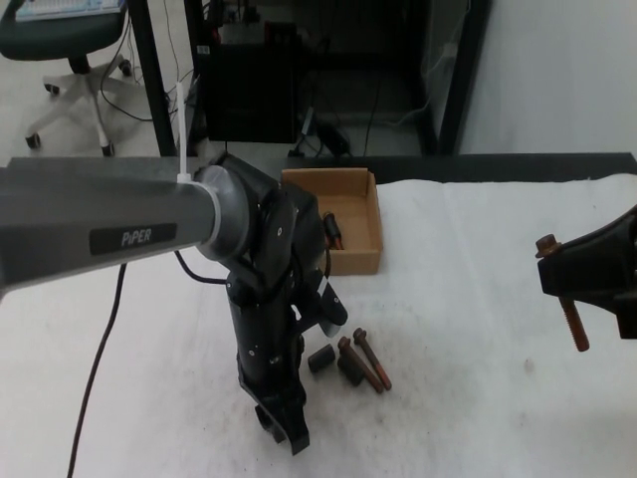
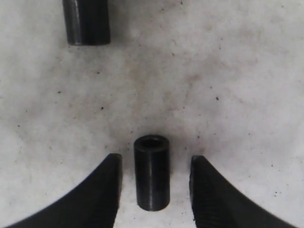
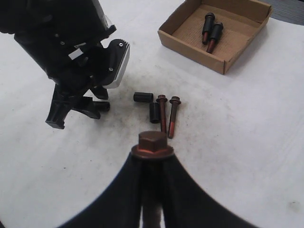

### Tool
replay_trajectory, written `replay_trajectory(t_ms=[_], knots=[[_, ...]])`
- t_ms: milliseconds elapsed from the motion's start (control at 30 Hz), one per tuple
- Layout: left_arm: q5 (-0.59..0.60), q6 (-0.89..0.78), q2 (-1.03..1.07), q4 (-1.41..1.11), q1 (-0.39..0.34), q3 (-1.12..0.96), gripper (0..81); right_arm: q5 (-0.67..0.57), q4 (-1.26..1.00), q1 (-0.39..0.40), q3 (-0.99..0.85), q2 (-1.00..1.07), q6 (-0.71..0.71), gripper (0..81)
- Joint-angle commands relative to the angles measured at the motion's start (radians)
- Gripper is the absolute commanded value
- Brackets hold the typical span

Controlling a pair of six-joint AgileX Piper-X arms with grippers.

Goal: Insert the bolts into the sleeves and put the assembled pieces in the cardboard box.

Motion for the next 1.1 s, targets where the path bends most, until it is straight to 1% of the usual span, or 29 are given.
replay_trajectory(t_ms=[0, 133, 167, 233, 300, 333, 467, 567, 700, 767, 800, 833, 933, 1067], knots=[[-0.008, -0.008, 0.014, 0.014, 0.002, -0.001, 42.4, -0.011, -0.005, 0.001, -0.002, -0.009, 0.000, 0.8], [-0.004, -0.008, 0.021, 0.013, 0.002, -0.001, 41.7, -0.011, -0.005, 0.001, -0.002, -0.009, 0.000, 0.8], [-0.004, -0.008, 0.021, 0.013, 0.002, -0.001, 38.3, -0.011, -0.005, 0.001, -0.002, -0.009, 0.000, 0.8], [-0.004, -0.008, 0.024, 0.013, 0.002, -0.001, 25.7, -0.011, -0.005, 0.001, -0.002, -0.009, 0.000, 0.8], [-0.004, -0.003, 0.024, 0.013, 0.002, -0.001, 6.9, -0.011, -0.005, 0.001, -0.002, -0.009, 0.000, 0.8], [-0.004, -0.003, 0.024, 0.009, 0.002, -0.001, 0.3, -0.011, -0.005, 0.001, -0.002, -0.009, 0.000, 0.8], [0.000, -0.021, 0.024, -0.014, 0.002, -0.001, 0.4, -0.011, -0.005, 0.001, -0.002, -0.009, 0.000, 0.8], [0.000, -0.091, 0.006, -0.035, 0.002, -0.003, 0.4, -0.011, -0.005, 0.001, -0.002, -0.009, 0.000, 0.8], [-0.005, -0.166, -0.075, -0.084, 0.002, -0.003, 0.3, -0.013, -0.042, 0.001, -0.002, -0.009, 0.010, 0.8], [-0.015, -0.216, -0.143, -0.127, 0.007, -0.001, 0.3, -0.017, -0.107, 0.001, -0.002, -0.009, 0.097, 0.8], [-0.015, -0.244, -0.172, -0.153, 0.008, -0.001, 0.3, -0.034, -0.158, 0.001, -0.002, -0.009, 0.168, 0.8], [-0.015, -0.278, -0.212, -0.183, 0.011, -0.001, 0.3, -0.059, -0.213, 0.001, -0.002, -0.009, 0.236, 0.8], [0.003, -0.329, -0.332, -0.273, 0.010, -0.001, 0.3, -0.143, -0.381, 0.001, -0.002, -0.009, 0.368, 0.8], [0.146, -0.434, -0.503, -0.417, 0.010, 0.019, 0.3, -0.210, -0.574, 0.001, -0.002, -0.006, 0.507, 0.8]])
